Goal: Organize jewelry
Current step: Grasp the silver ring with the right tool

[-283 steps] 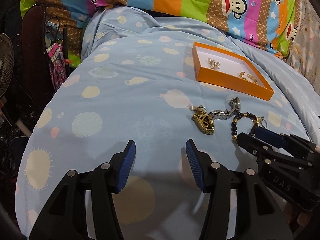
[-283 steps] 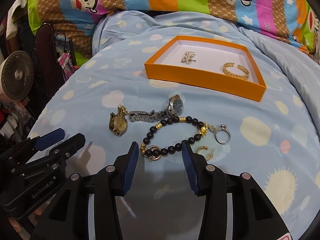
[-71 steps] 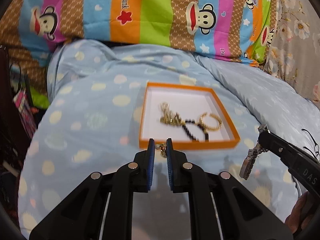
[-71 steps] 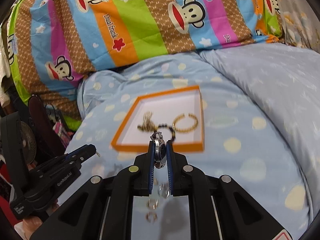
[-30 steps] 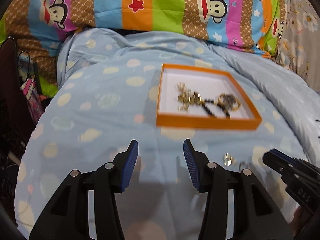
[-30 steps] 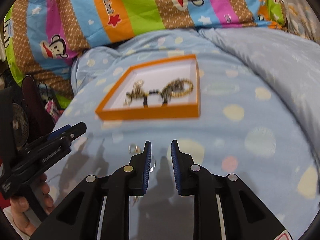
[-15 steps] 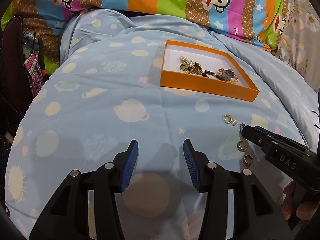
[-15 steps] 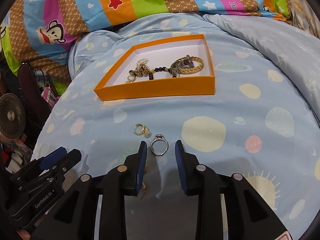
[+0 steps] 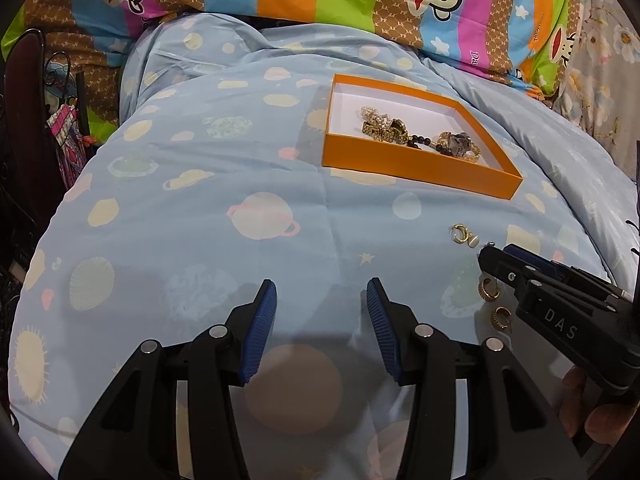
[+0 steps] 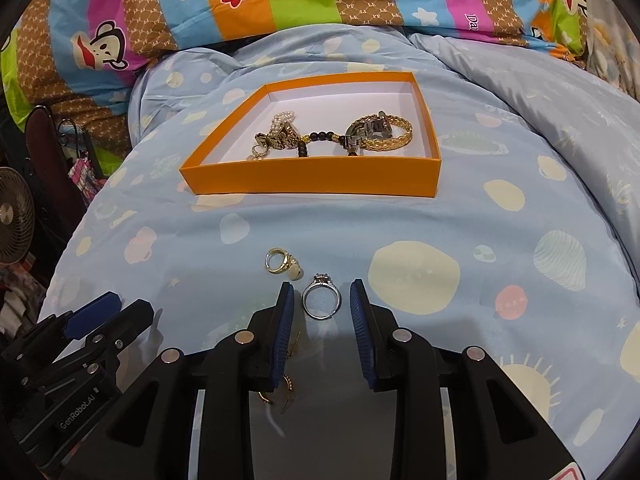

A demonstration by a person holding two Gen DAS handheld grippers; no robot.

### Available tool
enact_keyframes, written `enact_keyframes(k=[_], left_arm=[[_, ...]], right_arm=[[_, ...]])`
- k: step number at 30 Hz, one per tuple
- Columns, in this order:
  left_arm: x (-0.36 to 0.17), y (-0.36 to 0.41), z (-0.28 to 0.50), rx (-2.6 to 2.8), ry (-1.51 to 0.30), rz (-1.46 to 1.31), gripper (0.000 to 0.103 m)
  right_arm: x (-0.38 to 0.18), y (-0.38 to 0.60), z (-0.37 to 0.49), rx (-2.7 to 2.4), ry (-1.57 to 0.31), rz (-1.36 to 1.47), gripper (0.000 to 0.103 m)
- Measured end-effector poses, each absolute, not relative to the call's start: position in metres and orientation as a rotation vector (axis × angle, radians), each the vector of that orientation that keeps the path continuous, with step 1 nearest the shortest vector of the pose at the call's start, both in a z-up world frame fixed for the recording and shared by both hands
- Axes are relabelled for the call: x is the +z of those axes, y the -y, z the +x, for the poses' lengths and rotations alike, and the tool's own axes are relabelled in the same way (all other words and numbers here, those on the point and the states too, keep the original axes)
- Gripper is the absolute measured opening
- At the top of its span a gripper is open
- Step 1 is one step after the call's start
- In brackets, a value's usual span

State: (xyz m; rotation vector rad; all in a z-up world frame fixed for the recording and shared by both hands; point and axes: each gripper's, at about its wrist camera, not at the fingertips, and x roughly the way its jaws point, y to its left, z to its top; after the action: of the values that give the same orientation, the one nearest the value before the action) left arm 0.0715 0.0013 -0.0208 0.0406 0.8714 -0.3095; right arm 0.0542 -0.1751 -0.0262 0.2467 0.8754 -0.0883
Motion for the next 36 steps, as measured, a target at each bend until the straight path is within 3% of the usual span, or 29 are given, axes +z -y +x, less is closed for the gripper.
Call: enact_keyframes(k=[2,19,25,28,36], left_arm=[[-0.021,-0.002,0.072,-0.309,-0.871,0.039,0.045],[-0.023,0.002,0.074,-0.315,-0.883,0.046,0.045],[-0.015,0.034,0.081,-0.366,-0.873,0.062,0.046],[-0.013,0.058,0.089,-0.394,-0.872,0.074,0.053],[-0.025,0.1,0.106,-0.412,-0.91,0.087,0.053]], right_arm=[[-0.027,0.178,0.054,-0.097,-0.874,0.258,0.02],[-0.023,0.206,0.016,-0.146,-0.832,0.325,0.019],[-0.027,0.229,-0.006,-0.17,-0.83,0.368,0.019],[-0.028,0.232,-0.006,-0.164,-0.83,0.383,0.019],[-0.03,0.235,-0.006,-0.152,-0.829,0.398,0.019]])
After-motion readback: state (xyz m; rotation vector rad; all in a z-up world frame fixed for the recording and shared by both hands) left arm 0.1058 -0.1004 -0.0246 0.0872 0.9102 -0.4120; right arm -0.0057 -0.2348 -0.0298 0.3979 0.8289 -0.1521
